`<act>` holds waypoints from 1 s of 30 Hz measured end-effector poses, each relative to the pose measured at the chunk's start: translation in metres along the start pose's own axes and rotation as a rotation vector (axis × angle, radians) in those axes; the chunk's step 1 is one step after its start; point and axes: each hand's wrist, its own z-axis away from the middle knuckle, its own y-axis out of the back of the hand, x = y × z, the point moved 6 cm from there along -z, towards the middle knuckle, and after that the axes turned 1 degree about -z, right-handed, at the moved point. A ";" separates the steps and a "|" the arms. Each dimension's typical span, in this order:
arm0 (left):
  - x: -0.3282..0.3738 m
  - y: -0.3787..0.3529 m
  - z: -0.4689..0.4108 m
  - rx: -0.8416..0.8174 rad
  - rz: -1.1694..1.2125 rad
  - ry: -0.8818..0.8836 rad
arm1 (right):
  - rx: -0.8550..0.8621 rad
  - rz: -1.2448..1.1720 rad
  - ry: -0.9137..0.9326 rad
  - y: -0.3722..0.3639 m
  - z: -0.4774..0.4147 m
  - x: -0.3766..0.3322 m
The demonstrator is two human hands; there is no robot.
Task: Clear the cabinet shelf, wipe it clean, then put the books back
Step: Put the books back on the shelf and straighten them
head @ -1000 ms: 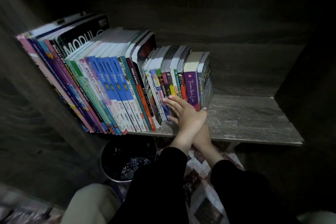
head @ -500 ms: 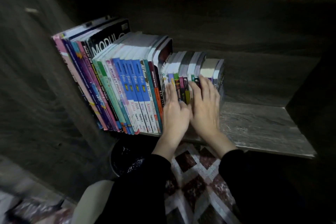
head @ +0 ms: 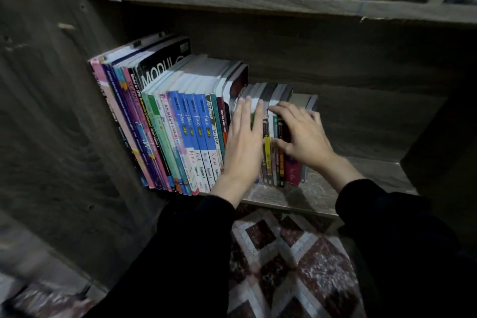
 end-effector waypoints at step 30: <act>0.009 0.005 0.004 -0.114 0.019 0.170 | -0.175 -0.145 -0.061 0.009 0.002 0.004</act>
